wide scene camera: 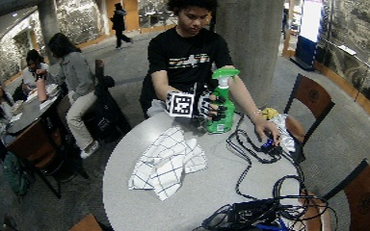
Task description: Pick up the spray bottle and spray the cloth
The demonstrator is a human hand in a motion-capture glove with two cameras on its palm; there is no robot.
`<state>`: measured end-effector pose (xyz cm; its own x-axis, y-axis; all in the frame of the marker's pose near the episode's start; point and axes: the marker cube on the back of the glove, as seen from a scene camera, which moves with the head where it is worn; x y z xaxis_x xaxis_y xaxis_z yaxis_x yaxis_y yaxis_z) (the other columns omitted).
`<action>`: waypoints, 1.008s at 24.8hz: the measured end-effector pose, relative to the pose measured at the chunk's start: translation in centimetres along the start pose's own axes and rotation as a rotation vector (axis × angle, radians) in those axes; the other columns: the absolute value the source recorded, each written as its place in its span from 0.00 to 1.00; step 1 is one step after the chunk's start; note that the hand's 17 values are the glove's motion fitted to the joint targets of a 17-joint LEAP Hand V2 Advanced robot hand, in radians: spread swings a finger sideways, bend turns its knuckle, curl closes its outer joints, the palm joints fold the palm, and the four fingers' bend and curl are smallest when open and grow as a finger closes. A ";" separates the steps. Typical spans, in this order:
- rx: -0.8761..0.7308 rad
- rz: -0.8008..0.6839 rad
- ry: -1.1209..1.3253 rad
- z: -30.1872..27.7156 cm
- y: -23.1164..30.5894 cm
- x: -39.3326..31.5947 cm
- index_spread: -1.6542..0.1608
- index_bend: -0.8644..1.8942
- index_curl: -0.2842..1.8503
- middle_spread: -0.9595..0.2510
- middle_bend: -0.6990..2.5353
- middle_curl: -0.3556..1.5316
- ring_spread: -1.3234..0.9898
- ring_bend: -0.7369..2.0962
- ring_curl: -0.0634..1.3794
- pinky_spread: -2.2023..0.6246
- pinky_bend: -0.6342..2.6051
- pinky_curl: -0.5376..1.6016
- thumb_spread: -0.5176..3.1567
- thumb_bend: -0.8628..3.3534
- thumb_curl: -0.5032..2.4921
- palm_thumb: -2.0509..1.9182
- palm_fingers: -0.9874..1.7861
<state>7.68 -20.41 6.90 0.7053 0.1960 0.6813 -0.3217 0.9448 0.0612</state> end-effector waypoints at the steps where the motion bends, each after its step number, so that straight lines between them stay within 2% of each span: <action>1: -0.009 0.000 0.005 0.0 0.3 0.1 0.80 0.36 0.28 0.75 0.28 0.44 0.54 0.41 0.32 0.78 0.33 0.40 0.35 0.20 0.35 0.74 0.73; 7: 0.012 -0.063 0.064 -2.6 2.6 -1.5 0.76 0.31 0.26 0.75 0.29 0.44 0.55 0.39 0.33 0.80 0.35 0.42 0.36 0.19 0.33 0.72 0.61; 11: 0.069 -0.073 0.203 -6.7 4.9 -2.2 0.75 0.34 0.24 0.76 0.30 0.44 0.56 0.39 0.31 0.81 0.35 0.41 0.38 0.19 0.33 0.71 0.61; 13: 0.105 -0.049 0.346 -9.0 6.2 -2.0 0.75 0.35 0.24 0.76 0.30 0.44 0.57 0.38 0.30 0.82 0.35 0.41 0.38 0.20 0.32 0.71 0.61; 18: 0.082 -0.040 0.713 -14.6 9.6 0.7 0.74 0.37 0.25 0.76 0.31 0.44 0.57 0.36 0.29 0.83 0.32 0.40 0.39 0.20 0.32 0.71 0.59; 25: 0.094 0.021 0.891 -18.7 11.9 5.4 0.74 0.37 0.26 0.76 0.32 0.43 0.57 0.35 0.28 0.84 0.29 0.38 0.40 0.20 0.31 0.70 0.59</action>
<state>19.50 -3.23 -2.36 0.9150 0.3806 -0.1335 -0.3626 0.9212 0.1409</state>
